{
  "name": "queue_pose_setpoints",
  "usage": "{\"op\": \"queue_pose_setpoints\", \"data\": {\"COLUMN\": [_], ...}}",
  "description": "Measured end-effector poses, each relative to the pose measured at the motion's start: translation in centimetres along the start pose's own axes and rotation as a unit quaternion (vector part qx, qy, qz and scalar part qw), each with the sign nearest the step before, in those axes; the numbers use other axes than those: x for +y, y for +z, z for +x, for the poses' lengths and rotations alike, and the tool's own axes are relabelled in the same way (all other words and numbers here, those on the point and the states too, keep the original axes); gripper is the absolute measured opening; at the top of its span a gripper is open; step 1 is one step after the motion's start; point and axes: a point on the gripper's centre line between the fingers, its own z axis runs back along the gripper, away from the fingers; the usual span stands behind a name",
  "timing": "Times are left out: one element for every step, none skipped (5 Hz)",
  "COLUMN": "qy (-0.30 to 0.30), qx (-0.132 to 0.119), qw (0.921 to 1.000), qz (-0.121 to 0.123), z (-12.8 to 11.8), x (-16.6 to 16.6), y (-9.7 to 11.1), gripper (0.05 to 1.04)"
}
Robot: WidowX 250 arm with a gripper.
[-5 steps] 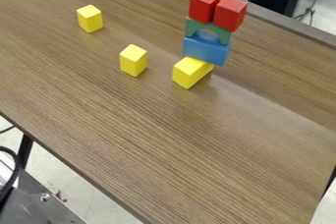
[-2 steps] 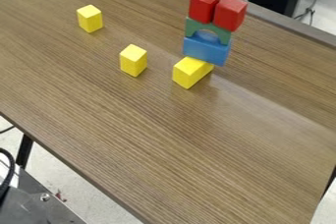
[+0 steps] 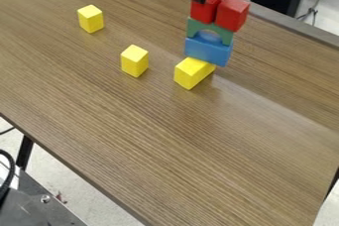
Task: Put red block from arch to left side.
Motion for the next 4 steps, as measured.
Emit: {"op": "queue_pose_setpoints", "data": {"qy": [0.000,0.000,0.002,-0.004], "qx": [0.002,0.005,0.005,0.004], "qw": [1.0000,1.0000,1.0000,0.9998], "qz": [0.002,0.001,0.001,0.017], "z": [-0.1,-0.2,-0.1,-0.1], "x": [0.1,0.1,0.0,0.6], "y": [-0.3,-0.3,-0.8,-1.8], "gripper": [1.000,1.000,1.000,0.969]}}
